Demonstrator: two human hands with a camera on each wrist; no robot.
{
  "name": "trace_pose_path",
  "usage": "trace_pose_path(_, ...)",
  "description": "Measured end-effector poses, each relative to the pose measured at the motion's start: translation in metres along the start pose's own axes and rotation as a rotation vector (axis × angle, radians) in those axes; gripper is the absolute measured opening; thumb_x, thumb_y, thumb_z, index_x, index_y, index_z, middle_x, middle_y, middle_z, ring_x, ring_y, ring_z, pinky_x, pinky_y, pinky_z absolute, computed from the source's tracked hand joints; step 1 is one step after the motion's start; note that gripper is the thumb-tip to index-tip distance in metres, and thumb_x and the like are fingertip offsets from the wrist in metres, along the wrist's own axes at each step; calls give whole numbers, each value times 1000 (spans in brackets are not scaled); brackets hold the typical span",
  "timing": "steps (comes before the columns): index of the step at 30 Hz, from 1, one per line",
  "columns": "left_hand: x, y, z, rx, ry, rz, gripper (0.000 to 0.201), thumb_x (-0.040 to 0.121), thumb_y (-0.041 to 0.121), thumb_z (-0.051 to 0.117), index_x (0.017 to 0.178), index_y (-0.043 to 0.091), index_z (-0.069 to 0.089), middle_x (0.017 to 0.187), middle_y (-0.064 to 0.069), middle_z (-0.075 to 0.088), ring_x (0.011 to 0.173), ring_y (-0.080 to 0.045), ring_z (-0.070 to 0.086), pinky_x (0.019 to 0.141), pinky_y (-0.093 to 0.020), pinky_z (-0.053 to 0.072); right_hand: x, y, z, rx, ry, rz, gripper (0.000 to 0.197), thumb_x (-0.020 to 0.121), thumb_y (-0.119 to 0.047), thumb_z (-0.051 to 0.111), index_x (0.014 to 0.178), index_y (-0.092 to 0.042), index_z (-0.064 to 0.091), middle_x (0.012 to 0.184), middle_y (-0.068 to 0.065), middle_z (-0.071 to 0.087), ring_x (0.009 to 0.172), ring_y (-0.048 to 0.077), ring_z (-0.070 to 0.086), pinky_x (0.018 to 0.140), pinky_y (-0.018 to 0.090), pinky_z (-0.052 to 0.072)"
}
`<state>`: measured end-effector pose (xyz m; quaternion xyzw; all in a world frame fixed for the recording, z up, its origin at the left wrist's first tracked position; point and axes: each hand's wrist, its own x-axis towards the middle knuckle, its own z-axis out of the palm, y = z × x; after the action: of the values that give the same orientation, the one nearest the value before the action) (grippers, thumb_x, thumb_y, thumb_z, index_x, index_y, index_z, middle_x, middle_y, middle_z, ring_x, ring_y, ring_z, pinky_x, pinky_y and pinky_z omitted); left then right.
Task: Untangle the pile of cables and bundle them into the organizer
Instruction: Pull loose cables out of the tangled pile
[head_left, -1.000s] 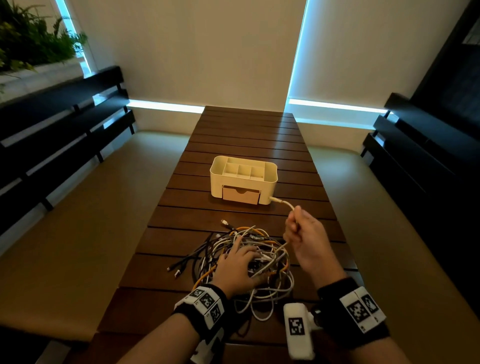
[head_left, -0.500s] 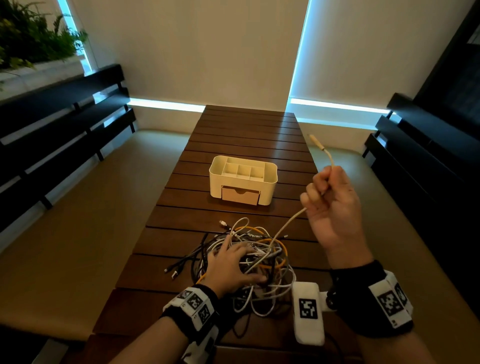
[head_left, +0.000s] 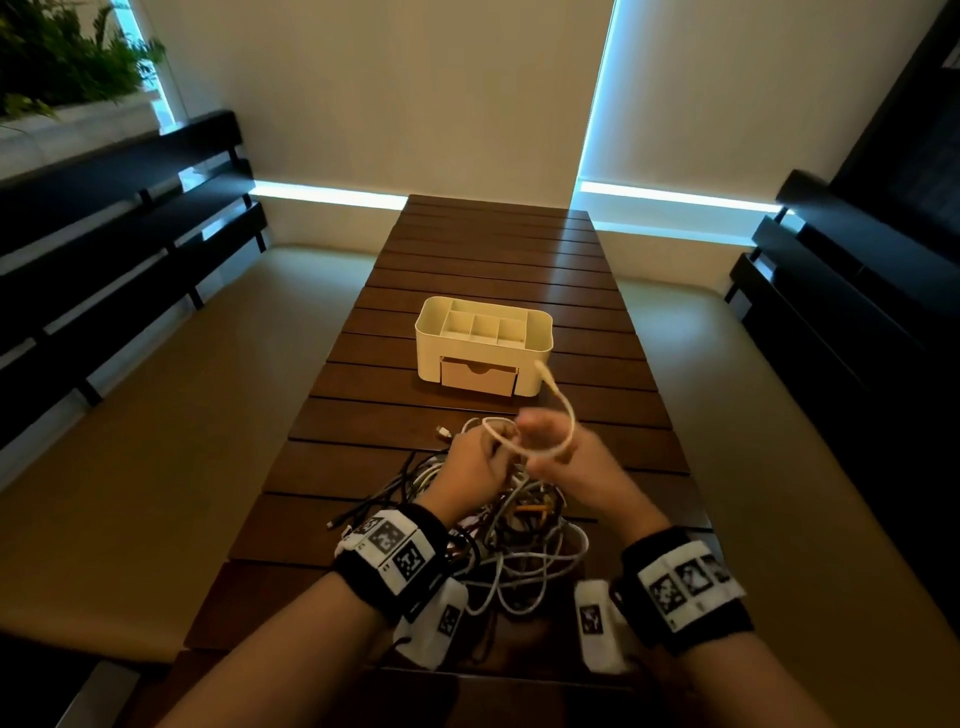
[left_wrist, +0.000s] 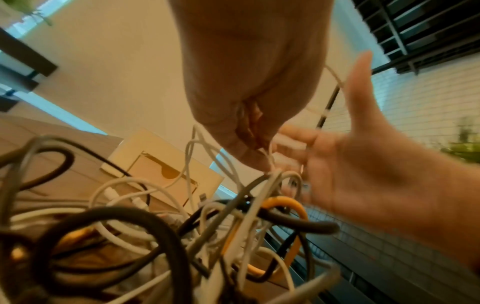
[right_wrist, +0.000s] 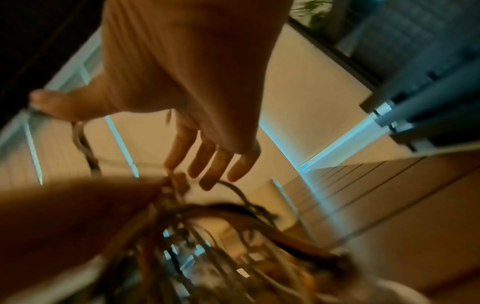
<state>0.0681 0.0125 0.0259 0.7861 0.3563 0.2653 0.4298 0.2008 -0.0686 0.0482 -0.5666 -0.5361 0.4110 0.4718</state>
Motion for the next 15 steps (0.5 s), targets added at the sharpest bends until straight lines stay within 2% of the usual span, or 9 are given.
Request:
trace_pose_path(2,2,-4,-3,-64,-13,-39,14,96,10,49,98,6,62,86,-2,61,71,-14,61,66,-21,54,-8,23,7,-194,-55,12,70,66,-35,81,122,-46,41,109,-19,57,97,-11,58,76,8,45)
trace_pose_path(4,2,-5,0,-69,-18,-57,13,96,14,51,92,9,63,84,-2,63,74,-19,64,71,-33,57,-12,37,14,-314,35,-38,73,75,-19,76,125,-50,33,101,-24,54,90,-13,58,71,5,45)
trace_pose_path(6,4,-5,1,-72,63,-21,15,95,14,51,88,11,64,81,0,65,75,-12,64,70,-24,54,-15,46,18,-302,176,-47,67,75,-15,75,117,-51,37,92,-18,59,84,-9,60,70,6,46)
trace_pose_path(8,6,0,-5,-174,154,-27,17,96,12,49,86,11,63,79,4,64,70,1,60,63,-12,48,-18,54,18,-300,286,-56,42,74,-16,77,101,-38,52,84,-8,64,79,1,62,69,13,49)
trace_pose_path(9,8,1,-7,-226,174,-32,17,97,13,48,86,11,61,79,3,64,68,1,59,61,-11,48,-19,57,15,-327,293,-72,28,74,-17,77,92,-28,58,82,-4,65,77,5,62,69,18,50)
trace_pose_path(10,9,3,-10,-276,173,-40,17,97,14,47,86,11,60,80,0,64,69,-3,60,61,-13,49,-20,58,12,-354,266,-86,19,75,-17,76,86,-21,62,82,-2,66,77,7,62,69,22,50)
trace_pose_path(12,9,10,-12,-360,152,-60,18,98,15,45,86,10,58,81,-5,63,68,-11,61,60,-18,52,-20,55,6,-385,165,-92,14,76,-18,75,83,-15,63,81,-3,66,77,8,62,69,21,49)
trace_pose_path(13,9,14,-15,-410,163,-69,18,98,15,44,86,11,56,80,-6,62,65,-12,60,58,-19,52,-20,54,3,-414,96,-93,14,77,-17,74,82,-14,62,80,-5,64,76,6,61,68,18,48)
trace_pose_path(15,16,27,-30,-550,294,-102,20,99,18,42,83,13,53,78,-5,58,57,-7,57,52,-17,50,-24,60,2,-580,-119,-98,13,77,-17,72,79,-19,59,79,-12,56,73,1,54,68,14,43)
